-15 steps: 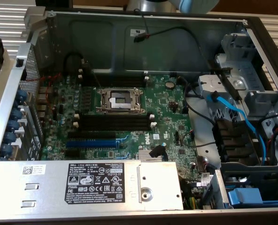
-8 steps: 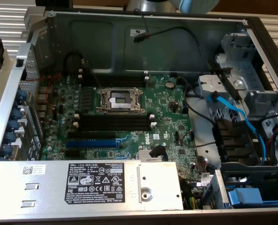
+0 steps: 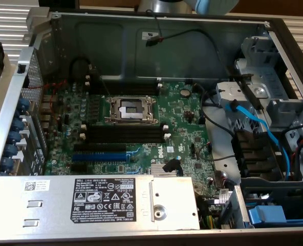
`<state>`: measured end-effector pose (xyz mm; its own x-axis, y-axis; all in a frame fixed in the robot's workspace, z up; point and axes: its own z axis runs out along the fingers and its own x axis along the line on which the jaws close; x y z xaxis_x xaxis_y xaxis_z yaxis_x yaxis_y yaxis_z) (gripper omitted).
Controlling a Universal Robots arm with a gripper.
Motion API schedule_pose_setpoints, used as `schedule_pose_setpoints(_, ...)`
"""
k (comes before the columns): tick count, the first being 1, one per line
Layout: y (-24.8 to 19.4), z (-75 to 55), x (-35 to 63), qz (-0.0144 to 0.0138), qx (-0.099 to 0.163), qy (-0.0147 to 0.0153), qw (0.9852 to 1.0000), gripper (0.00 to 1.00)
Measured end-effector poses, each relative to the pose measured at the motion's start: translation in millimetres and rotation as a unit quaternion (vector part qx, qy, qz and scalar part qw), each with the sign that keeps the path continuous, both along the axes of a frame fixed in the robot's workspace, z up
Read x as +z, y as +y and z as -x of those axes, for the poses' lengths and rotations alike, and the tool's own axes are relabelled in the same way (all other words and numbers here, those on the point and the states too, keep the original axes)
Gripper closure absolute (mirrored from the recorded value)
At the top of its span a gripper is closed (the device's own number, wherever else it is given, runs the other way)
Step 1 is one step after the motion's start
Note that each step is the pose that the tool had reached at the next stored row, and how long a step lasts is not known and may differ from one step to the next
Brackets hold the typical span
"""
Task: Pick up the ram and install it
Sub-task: 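Pick up the ram and move it above insertion slot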
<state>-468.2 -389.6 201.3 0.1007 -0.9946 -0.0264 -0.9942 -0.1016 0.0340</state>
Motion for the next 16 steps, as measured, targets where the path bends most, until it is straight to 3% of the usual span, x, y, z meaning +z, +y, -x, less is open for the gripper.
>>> schedule_pose_setpoints(6, 0.1, -0.1, 0.0, -0.0001, 0.0, 0.0, 1.0, 0.71)
schedule_pose_setpoints(7, 0.1, 0.0, 0.0, 0.0, 0.0, 0.0, 1.0, 0.79)
schedule_pose_setpoints(14, 1.5, 0.0, 0.0, 0.0, 0.0, 0.0, 1.0, 0.79)
schedule_pose_setpoints(16, 3.6, 0.0, 0.0, -0.0001, 0.0, 0.0, 1.0, 0.87)
